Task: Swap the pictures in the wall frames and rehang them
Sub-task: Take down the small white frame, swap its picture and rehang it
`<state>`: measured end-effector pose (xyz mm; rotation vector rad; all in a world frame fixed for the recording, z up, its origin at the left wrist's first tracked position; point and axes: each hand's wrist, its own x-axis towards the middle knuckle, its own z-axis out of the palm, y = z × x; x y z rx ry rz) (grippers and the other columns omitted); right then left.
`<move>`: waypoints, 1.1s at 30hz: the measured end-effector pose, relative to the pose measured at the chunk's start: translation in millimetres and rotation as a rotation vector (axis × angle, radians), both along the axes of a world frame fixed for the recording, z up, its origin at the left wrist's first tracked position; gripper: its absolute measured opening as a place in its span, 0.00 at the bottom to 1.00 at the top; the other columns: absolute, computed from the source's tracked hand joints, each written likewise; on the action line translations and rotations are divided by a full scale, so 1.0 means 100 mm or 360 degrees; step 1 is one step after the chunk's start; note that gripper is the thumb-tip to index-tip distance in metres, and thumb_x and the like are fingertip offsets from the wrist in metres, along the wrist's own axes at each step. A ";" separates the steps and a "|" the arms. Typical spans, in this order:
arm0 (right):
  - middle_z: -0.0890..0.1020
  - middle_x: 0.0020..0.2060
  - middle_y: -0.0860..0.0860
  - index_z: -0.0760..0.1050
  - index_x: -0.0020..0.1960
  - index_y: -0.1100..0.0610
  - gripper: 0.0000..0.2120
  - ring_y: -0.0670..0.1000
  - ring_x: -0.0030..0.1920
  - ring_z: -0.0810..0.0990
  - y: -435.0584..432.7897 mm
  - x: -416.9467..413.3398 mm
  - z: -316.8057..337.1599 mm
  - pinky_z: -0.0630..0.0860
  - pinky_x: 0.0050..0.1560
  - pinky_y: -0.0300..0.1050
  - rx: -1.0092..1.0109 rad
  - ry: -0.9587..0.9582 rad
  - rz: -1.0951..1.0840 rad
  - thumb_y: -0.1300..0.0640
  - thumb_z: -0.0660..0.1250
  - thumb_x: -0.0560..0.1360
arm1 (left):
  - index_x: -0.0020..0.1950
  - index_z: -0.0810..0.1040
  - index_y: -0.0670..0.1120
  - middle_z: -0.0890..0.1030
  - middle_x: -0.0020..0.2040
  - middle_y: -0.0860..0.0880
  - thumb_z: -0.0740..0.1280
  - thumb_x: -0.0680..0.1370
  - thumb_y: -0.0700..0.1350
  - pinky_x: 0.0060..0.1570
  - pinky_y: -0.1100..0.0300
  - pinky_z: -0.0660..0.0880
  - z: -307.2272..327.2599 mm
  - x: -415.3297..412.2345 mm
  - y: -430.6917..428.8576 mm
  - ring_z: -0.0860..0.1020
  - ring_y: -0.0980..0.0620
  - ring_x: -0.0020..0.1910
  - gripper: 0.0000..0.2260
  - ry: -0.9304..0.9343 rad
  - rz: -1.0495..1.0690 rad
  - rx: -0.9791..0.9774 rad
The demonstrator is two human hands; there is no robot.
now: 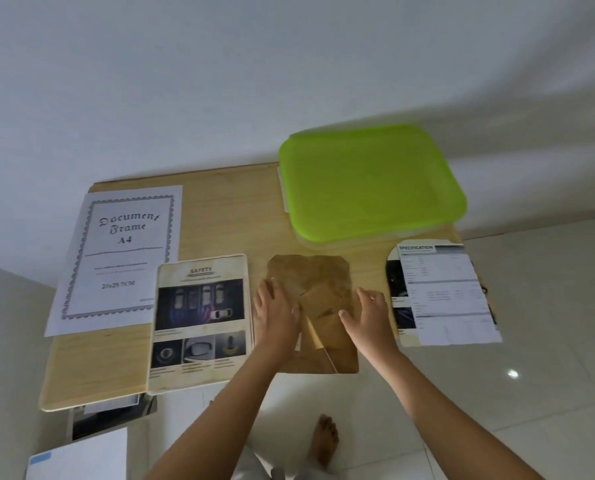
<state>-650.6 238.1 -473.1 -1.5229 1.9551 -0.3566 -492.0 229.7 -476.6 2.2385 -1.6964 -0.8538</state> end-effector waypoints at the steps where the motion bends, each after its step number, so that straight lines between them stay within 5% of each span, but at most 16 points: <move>1: 0.64 0.66 0.56 0.60 0.72 0.59 0.27 0.53 0.66 0.66 -0.03 -0.01 -0.01 0.64 0.56 0.34 0.0008 -0.0064 0.0001 0.54 0.65 0.76 | 0.74 0.52 0.42 0.53 0.74 0.42 0.60 0.78 0.47 0.69 0.50 0.58 0.00 -0.05 -0.02 0.55 0.42 0.72 0.28 -0.0045 0.0060 0.0001; 8: 0.67 0.63 0.55 0.63 0.70 0.59 0.26 0.44 0.54 0.70 -0.13 0.00 -0.05 0.67 0.51 0.30 0.0018 -0.0406 -0.0123 0.61 0.65 0.75 | 0.71 0.60 0.40 0.58 0.70 0.41 0.61 0.77 0.44 0.66 0.50 0.60 -0.04 -0.12 -0.12 0.58 0.40 0.66 0.24 -0.0024 0.0279 -0.0012; 17: 0.76 0.50 0.52 0.71 0.63 0.59 0.19 0.48 0.50 0.74 -0.14 -0.17 -0.09 0.69 0.49 0.36 -0.0150 -0.0594 -0.0490 0.63 0.68 0.72 | 0.71 0.64 0.45 0.65 0.64 0.45 0.69 0.73 0.44 0.66 0.52 0.65 0.00 -0.14 -0.06 0.64 0.46 0.64 0.28 0.0532 0.0544 -0.0027; 22: 0.77 0.47 0.51 0.73 0.60 0.58 0.17 0.48 0.49 0.74 -0.05 -0.19 0.04 0.70 0.47 0.37 -0.0259 -0.0681 -0.0623 0.61 0.69 0.72 | 0.69 0.69 0.46 0.68 0.58 0.50 0.70 0.72 0.41 0.54 0.61 0.70 0.12 -0.05 0.02 0.72 0.52 0.58 0.25 0.0795 0.0594 -0.0177; 33: 0.76 0.45 0.51 0.74 0.58 0.57 0.15 0.49 0.48 0.75 0.15 1.05 0.09 0.70 0.41 0.30 -0.0218 -0.0852 -0.0652 0.63 0.69 0.72 | 0.69 0.69 0.47 0.70 0.59 0.48 0.71 0.72 0.41 0.51 0.61 0.73 0.17 1.25 0.26 0.74 0.50 0.56 0.26 0.0827 0.0618 -0.0274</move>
